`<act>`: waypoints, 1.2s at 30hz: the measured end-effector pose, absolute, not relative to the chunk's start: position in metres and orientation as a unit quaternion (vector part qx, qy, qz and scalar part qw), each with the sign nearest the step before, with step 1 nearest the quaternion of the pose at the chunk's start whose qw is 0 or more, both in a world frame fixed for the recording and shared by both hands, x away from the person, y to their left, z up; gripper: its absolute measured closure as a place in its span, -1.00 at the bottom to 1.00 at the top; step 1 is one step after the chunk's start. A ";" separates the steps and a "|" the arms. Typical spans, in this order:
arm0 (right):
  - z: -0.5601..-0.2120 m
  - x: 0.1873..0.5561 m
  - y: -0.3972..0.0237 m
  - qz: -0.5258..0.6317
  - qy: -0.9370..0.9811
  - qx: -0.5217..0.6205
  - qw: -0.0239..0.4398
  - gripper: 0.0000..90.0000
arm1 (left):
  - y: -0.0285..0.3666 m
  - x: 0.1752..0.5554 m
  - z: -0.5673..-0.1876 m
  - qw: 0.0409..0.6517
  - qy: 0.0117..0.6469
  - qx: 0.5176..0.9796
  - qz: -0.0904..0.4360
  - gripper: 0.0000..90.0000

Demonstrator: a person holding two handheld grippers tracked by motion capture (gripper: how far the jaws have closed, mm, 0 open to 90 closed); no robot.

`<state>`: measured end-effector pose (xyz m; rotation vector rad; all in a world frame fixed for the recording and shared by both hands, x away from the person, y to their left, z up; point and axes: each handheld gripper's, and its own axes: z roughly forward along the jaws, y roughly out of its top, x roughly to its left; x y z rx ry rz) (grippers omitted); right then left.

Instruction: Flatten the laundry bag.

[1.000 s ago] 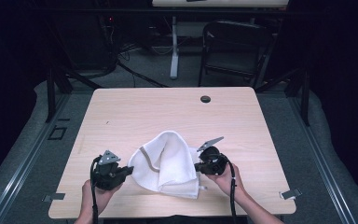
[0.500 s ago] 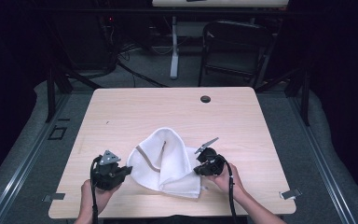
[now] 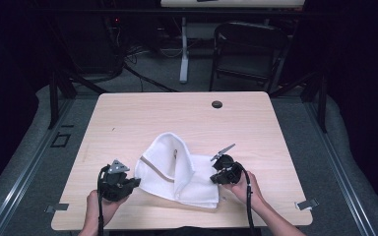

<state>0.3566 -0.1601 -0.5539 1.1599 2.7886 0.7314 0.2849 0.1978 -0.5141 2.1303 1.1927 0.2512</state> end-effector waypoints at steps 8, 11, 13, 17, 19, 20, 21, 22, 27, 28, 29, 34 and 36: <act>-0.553 0.354 -0.166 0.230 0.899 0.373 0.027 1.00 | 0.190 0.283 -0.520 0.325 0.447 0.828 0.094 0.96; -0.554 0.357 -0.170 0.236 0.894 0.381 0.023 1.00 | 0.188 0.284 -0.522 0.319 0.444 0.833 0.081 0.96; -0.554 0.359 -0.172 0.234 0.894 0.382 0.024 1.00 | 0.187 0.284 -0.524 0.314 0.442 0.837 0.070 0.96; -0.554 0.361 -0.174 0.236 0.892 0.385 0.023 1.00 | 0.186 0.287 -0.531 0.312 0.453 0.834 0.029 0.96; -0.553 0.362 -0.176 0.229 0.893 0.387 0.026 1.00 | 0.184 0.286 -0.533 0.307 0.449 0.839 0.014 0.95; -0.553 0.363 -0.177 0.225 0.894 0.388 0.027 1.00 | 0.181 0.286 -0.534 0.302 0.442 0.845 0.004 0.94; -0.552 0.363 -0.179 0.219 0.896 0.385 0.031 1.00 | 0.179 0.285 -0.535 0.297 0.436 0.850 0.000 0.92; -0.552 0.363 -0.180 0.224 0.893 0.390 0.030 1.00 | 0.177 0.285 -0.535 0.290 0.426 0.857 -0.001 0.88; -0.551 0.364 -0.182 0.216 0.896 0.385 0.036 1.00 | 0.173 0.285 -0.535 0.229 0.406 0.885 -0.010 0.11; -0.551 0.364 -0.182 0.213 0.898 0.382 0.037 1.00 | 0.176 0.285 -0.532 0.232 0.410 0.882 -0.012 -0.04; -0.551 0.364 -0.182 0.213 0.899 0.382 0.037 1.00 | 0.179 0.284 -0.529 0.239 0.417 0.877 -0.010 -0.15; -0.545 0.364 -0.185 0.231 0.894 0.384 0.033 0.79 | 0.194 0.283 -0.517 0.262 0.435 0.862 0.007 -0.48; -0.537 0.363 -0.188 0.243 0.891 0.381 0.040 0.66 | 0.197 0.283 -0.513 0.273 0.436 0.857 0.017 -0.51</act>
